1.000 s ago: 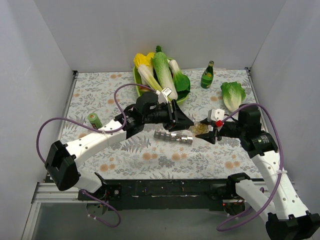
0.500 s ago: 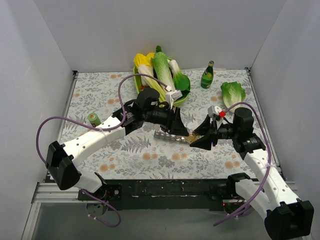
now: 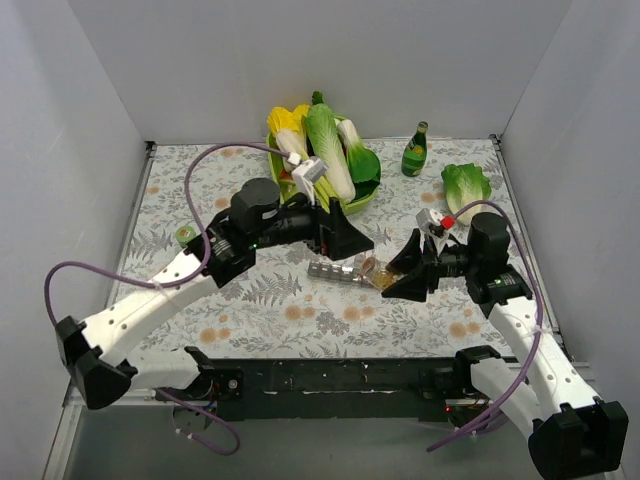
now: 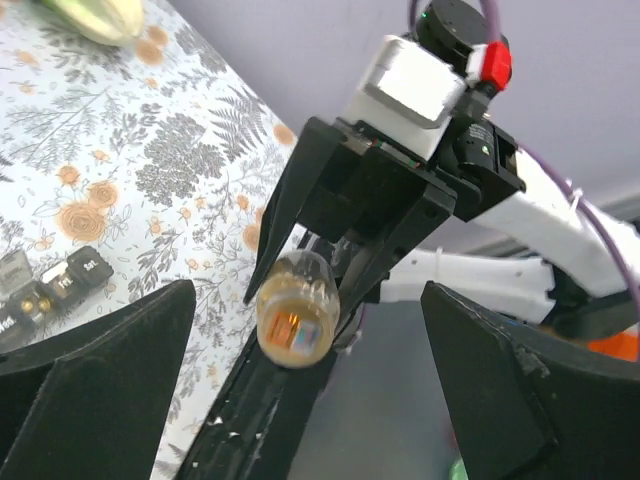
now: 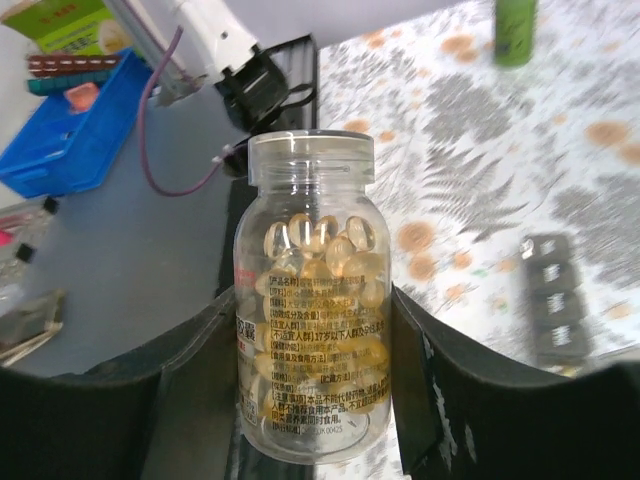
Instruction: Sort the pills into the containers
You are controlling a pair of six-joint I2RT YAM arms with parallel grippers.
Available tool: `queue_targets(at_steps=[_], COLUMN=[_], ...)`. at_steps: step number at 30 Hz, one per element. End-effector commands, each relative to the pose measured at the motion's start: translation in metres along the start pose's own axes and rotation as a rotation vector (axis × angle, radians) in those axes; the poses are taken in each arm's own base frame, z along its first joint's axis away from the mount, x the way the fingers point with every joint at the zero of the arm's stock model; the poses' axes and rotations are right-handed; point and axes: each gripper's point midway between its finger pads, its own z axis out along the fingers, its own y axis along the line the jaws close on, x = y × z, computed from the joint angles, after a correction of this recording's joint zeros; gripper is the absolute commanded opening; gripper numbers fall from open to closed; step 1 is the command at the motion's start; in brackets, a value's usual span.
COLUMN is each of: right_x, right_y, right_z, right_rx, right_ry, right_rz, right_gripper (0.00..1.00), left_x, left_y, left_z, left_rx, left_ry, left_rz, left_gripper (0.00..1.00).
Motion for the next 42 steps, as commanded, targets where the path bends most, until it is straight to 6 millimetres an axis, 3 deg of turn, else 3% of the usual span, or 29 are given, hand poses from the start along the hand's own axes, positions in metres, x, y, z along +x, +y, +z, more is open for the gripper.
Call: queue_targets(at_steps=[1, 3, 7, 15, 24, 36, 42], right_x=[-0.027, -0.032, -0.044, -0.046, -0.038, -0.032, -0.031], right_y=[-0.006, -0.013, -0.019, -0.031, -0.034, -0.035, -0.037], right_z=[-0.006, -0.008, -0.012, -0.018, -0.018, -0.015, -0.016], right_rx=[0.079, 0.120, 0.183, 0.253, 0.265, 0.259, 0.266], right_ry=[0.041, 0.062, 0.091, 0.148, 0.173, 0.181, 0.181], right_rz=[-0.239, -0.294, -0.403, -0.496, -0.515, -0.503, -0.495], right_gripper=[0.01, 0.01, 0.01, 0.01, 0.01, 0.01, 0.01], left_x=[-0.011, 0.005, 0.022, 0.015, 0.020, 0.025, 0.035], left_y=[0.011, 0.019, 0.010, 0.006, 0.018, 0.016, 0.015], left_z=[-0.035, -0.038, -0.038, -0.022, 0.006, 0.029, 0.035], left_rx=[-0.148, -0.158, -0.099, -0.067, -0.084, -0.083, -0.075], left_ry=[-0.151, -0.130, -0.088, -0.097, -0.066, -0.019, 0.019], left_rz=[-0.265, -0.370, -0.567, -0.738, -0.808, -0.797, -0.790], left_gripper=[0.98, 0.98, 0.98, 0.98, 0.86, 0.82, 0.64])
